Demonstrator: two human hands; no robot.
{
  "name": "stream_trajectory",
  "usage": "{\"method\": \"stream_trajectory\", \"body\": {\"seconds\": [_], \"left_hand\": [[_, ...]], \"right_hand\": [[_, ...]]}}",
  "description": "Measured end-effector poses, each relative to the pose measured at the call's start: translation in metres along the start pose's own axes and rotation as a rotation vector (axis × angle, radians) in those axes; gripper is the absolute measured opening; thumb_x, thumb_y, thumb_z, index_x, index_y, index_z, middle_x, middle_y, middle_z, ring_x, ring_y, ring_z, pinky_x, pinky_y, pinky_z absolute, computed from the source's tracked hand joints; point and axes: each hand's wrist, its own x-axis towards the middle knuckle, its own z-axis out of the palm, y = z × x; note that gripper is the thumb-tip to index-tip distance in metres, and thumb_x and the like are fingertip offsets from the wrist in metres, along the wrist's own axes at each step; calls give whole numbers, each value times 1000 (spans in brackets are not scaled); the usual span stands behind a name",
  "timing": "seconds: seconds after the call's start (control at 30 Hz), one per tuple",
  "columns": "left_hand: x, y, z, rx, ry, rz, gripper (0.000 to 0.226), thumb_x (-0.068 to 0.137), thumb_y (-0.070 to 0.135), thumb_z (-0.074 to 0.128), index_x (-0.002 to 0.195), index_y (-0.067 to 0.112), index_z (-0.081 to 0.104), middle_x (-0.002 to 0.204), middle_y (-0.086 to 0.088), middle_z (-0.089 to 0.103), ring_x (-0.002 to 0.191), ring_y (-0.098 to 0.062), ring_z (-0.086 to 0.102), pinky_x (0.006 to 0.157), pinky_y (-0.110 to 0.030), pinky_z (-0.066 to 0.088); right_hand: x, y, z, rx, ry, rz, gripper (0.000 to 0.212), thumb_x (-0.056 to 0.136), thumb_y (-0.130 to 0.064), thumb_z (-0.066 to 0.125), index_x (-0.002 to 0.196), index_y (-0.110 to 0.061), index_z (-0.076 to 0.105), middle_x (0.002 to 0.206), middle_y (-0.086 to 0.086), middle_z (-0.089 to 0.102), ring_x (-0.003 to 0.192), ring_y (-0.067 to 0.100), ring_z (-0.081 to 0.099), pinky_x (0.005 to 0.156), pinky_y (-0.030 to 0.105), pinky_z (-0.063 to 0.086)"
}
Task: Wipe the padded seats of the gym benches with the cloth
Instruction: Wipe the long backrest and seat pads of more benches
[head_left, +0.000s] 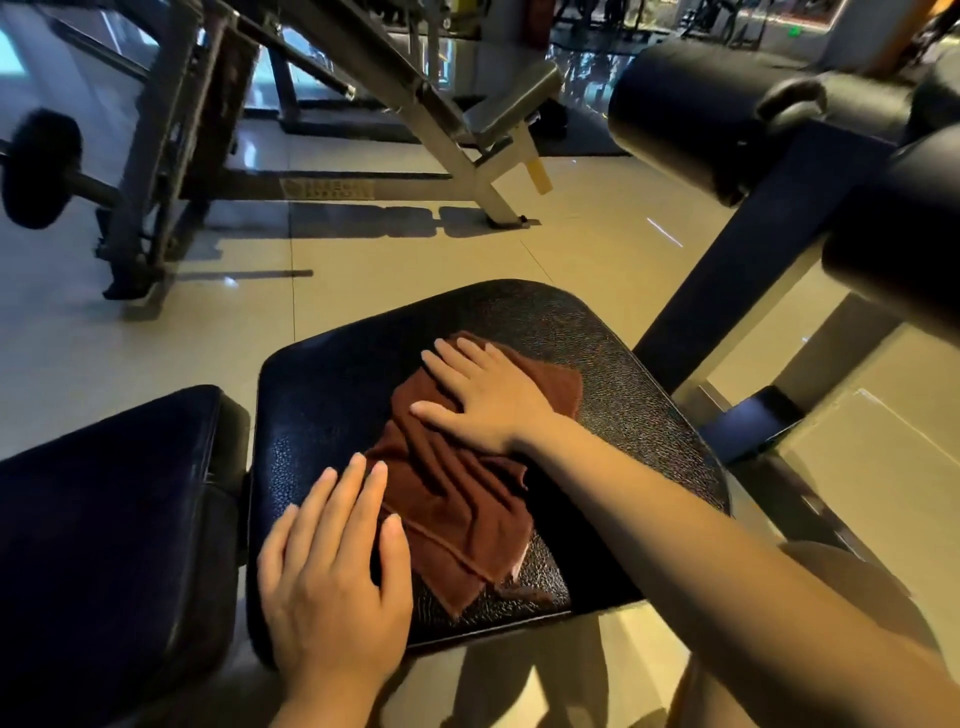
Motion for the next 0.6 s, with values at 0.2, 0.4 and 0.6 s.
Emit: {"method": "stream_trajectory", "body": {"seconds": [0.2, 0.4, 0.6], "left_hand": [[-2, -1, -5, 33, -52, -52, 49, 94, 36, 36, 129, 13, 62, 136, -6, 58, 129, -26, 50, 111, -38, 22], [0, 2, -4, 28, -71, -59, 49, 96, 36, 34, 125, 11, 64, 134, -7, 60, 130, -26, 49, 111, -40, 22], [1, 6, 0, 7, -81, -69, 50, 96, 37, 33, 124, 10, 64, 133, -8, 61, 130, -26, 50, 111, -40, 22]], "right_hand": [[-49, 69, -18, -24, 18, 225, 75, 96, -67, 19, 157, -25, 10, 165, 1, 5, 151, 19, 3, 120, 36, -1], [-167, 53, -2, 29, 101, 412, 90, 80, -76, -10, 156, -30, 3, 164, -5, -3, 151, 15, -5, 117, 30, -11], [-191, 38, 5, 27, 122, 490, 95, 74, -79, -8, 156, -31, 1, 163, -6, -6, 150, 12, -9, 115, 27, -17]]}}
